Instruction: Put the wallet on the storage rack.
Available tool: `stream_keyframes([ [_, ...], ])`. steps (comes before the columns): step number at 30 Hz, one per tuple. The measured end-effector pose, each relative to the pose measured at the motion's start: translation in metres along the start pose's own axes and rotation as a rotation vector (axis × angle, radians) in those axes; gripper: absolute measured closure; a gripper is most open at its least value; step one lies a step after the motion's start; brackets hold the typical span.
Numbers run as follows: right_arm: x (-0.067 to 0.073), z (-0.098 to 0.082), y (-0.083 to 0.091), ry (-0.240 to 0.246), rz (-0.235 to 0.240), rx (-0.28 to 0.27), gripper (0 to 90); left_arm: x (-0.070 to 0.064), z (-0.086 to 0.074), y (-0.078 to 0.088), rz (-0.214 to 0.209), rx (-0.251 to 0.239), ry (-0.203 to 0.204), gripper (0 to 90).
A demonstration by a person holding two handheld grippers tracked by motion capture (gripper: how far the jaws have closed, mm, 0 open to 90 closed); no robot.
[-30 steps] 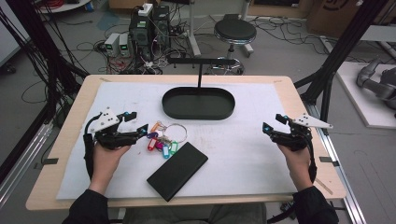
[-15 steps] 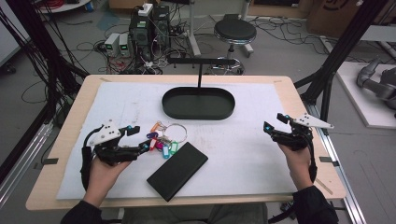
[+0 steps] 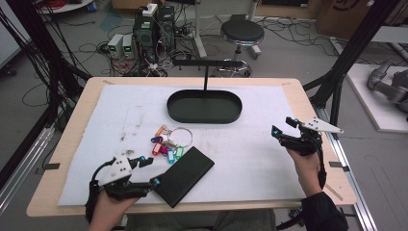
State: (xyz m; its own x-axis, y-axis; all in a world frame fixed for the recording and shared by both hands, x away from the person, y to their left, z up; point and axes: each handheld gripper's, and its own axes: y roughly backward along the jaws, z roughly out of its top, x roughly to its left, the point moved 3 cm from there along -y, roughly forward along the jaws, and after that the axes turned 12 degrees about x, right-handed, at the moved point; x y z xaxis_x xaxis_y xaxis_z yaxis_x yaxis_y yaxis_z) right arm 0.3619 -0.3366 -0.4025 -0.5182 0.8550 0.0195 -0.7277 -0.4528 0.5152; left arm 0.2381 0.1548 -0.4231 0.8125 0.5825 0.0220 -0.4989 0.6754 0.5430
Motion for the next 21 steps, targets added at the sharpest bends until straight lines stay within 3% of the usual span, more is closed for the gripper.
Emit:
stream_keyframes([
  [1,0.0,0.0,0.0,-0.004,0.0,0.0,27.9,-0.013,-0.004,-0.003,-0.017,0.016,-0.033,36.4],
  [2,0.0,0.0,0.0,-0.004,0.0,0.0,27.9,-0.013,-0.004,-0.003,-0.017,0.016,-0.033,36.4],
  [3,-0.001,-0.001,0.0,-0.005,-0.001,0.003,28.0,-0.024,-0.008,-0.006,-0.028,0.039,-0.064,36.4],
  [5,-0.001,-0.001,-0.001,-0.006,-0.002,0.003,28.0,-0.03,-0.01,-0.008,-0.036,0.051,-0.083,36.4],
  [6,-0.001,-0.001,-0.001,-0.006,-0.002,0.003,28.0,-0.038,-0.012,-0.01,-0.043,0.074,-0.126,36.4],
  [7,0.0,-0.001,0.0,-0.006,-0.002,0.003,28.0,-0.038,-0.012,-0.01,-0.043,0.074,-0.126,36.5],
  [8,0.0,-0.001,0.0,-0.005,-0.003,0.001,28.0,-0.046,-0.014,-0.012,-0.041,0.093,-0.17,36.6],
  [9,0.0,-0.001,0.0,-0.005,-0.003,0.001,28.0,-0.046,-0.014,-0.012,-0.041,0.093,-0.17,36.6],
  [10,0.0,-0.001,0.0,-0.005,-0.001,0.002,28.0,-0.051,-0.015,-0.015,-0.035,0.117,-0.223,37.5],
  [11,0.001,-0.001,0.0,-0.005,-0.002,0.0,28.0,-0.051,-0.015,-0.015,-0.035,0.117,-0.223,39.5],
  [12,0.001,-0.001,0.0,-0.006,0.0,0.002,28.0,-0.056,-0.017,-0.018,-0.03,0.14,-0.267,39.9],
  [13,0.001,-0.001,0.0,-0.007,0.0,0.002,28.0,-0.056,-0.017,-0.018,-0.03,0.14,-0.267,39.9],
  [16,0.0,-0.002,0.0,-0.008,0.001,0.002,28.0,-0.064,-0.02,-0.026,-0.032,0.181,-0.355,40.8],
  [17,0.0,-0.002,0.0,-0.01,-0.001,0.002,28.0,-0.064,-0.02,-0.026,-0.032,0.181,-0.355,41.0],
  [18,0.0,-0.002,0.0,-0.012,0.0,0.003,28.0,-0.067,-0.022,-0.03,-0.019,0.202,-0.403,41.0],
  [20,0.0,-0.002,0.0,-0.01,-0.001,0.002,28.0,-0.068,-0.023,-0.032,-0.011,0.212,-0.423,41.0],
  [21,0.0,-0.002,0.0,-0.012,-0.002,0.002,28.0,-0.069,-0.025,-0.037,0.001,0.239,-0.452,41.0],
])
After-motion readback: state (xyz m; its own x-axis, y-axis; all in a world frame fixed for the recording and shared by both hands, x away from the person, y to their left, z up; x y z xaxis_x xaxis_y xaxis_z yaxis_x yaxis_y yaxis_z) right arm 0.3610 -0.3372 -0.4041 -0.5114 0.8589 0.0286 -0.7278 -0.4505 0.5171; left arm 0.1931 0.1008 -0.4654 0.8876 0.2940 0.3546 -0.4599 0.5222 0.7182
